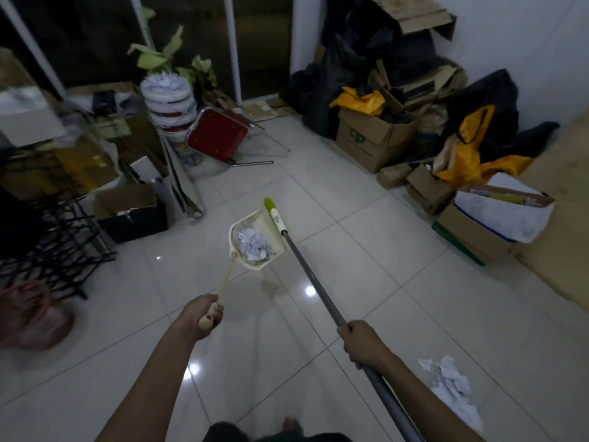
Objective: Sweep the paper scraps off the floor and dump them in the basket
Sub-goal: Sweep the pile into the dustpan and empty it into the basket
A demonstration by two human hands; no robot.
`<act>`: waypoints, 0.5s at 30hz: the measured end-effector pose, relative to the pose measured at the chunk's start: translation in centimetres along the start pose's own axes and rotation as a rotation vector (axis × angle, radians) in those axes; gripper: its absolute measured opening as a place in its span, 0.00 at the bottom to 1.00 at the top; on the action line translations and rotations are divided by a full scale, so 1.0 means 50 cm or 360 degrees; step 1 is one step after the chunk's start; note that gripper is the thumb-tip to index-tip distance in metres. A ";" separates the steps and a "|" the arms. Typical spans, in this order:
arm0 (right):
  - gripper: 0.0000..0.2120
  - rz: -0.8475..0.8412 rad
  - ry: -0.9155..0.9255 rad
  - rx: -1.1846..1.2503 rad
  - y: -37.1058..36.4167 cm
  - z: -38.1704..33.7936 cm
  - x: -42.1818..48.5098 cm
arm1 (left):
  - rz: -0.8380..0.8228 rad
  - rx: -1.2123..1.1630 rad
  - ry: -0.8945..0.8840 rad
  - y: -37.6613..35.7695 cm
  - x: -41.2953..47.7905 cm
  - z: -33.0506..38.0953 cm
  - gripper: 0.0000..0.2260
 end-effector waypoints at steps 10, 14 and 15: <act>0.15 -0.0085 0.0299 -0.0284 -0.119 -0.112 0.004 | 0.0067 -0.0216 -0.0127 0.200 -0.036 0.048 0.07; 0.14 -0.0142 0.0382 -0.0377 -0.179 -0.174 -0.003 | 0.0135 -0.0297 -0.0148 0.297 -0.053 0.072 0.07; 0.14 -0.0159 0.0390 -0.0390 -0.194 -0.186 -0.005 | 0.0152 -0.0309 -0.0155 0.317 -0.058 0.077 0.07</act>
Point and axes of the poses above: each hand's wrist, its own x-axis towards the middle knuckle, its own y-axis out of the back of the hand, z = x × y, the point moved 1 cm from there along x, towards the middle knuckle, and after that the axes turned 3 degrees about -x, right-handed, at the moved point
